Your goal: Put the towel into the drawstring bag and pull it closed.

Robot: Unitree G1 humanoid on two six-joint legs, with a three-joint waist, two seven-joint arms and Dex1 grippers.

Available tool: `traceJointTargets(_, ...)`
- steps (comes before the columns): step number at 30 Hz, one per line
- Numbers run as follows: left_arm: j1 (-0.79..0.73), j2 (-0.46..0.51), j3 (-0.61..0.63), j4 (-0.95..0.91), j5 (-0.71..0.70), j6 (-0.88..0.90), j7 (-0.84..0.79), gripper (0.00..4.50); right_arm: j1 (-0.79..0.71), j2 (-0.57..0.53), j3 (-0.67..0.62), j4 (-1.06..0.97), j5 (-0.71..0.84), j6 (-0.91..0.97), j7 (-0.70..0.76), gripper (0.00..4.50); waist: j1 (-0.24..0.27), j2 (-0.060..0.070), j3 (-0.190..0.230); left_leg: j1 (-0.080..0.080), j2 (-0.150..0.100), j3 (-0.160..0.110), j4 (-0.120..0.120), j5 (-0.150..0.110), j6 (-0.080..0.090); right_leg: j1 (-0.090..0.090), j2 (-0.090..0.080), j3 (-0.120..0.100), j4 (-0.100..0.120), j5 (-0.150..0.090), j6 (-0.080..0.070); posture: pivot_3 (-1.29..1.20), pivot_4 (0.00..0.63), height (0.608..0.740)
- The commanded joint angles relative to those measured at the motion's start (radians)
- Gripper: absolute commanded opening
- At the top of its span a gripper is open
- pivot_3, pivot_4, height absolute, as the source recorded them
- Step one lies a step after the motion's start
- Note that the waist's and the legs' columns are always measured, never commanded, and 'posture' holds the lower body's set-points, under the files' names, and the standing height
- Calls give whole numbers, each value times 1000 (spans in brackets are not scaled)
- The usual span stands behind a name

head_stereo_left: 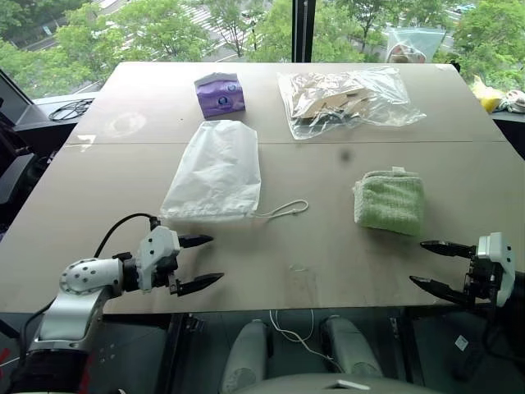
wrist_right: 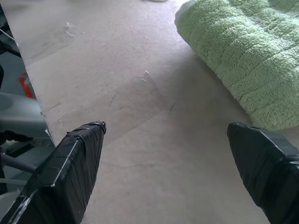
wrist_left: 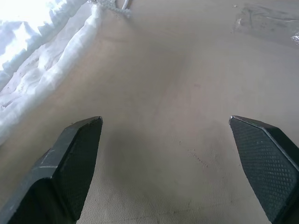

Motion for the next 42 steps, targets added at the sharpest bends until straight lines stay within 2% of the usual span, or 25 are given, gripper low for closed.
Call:
traceJointTargets(1,-7,1,5,9,7,-34,-3,4500,14,-8,-19,-26,12,3,15,4465,0,0,0,0,0,0,0,0,0,0,0,0,0,0,0,0,150,740)
traceJointTargets(18,-7,-10,16,52,-29,-51,-73,4500,9,-4,-23,-32,16,24,8,4465,0,0,0,0,0,0,1,0,0,1,0,0,0,0,0,0,150,740)
traceJointTargets(26,-12,-21,60,36,-132,42,-64,4500,41,14,-30,-199,81,100,-31,4465,0,0,0,1,0,0,2,0,0,1,0,0,3,0,0,0,150,740)
traceJointTargets(30,-22,-81,69,-8,-171,90,7,4500,57,69,-1,-354,139,169,-113,4465,1,0,0,1,0,-1,3,0,0,1,0,0,4,0,0,0,150,740)
traceJointTargets(36,40,-241,188,-147,-107,29,348,4500,75,150,17,-524,141,174,-235,4465,1,-1,-1,1,1,-1,5,0,0,1,0,0,6,0,0,0,150,740)
traceJointTargets(39,62,-272,185,-139,1,-75,424,4500,77,201,34,-583,134,163,-298,4465,3,-1,-1,2,1,-1,6,0,0,1,0,0,8,0,0,0,150,740)
traceJointTargets(42,6,-264,188,-33,90,-188,480,4500,80,236,74,-614,67,122,-342,4465,8,-2,-1,2,0,-1,8,0,0,1,1,0,9,0,0,0,150,740)
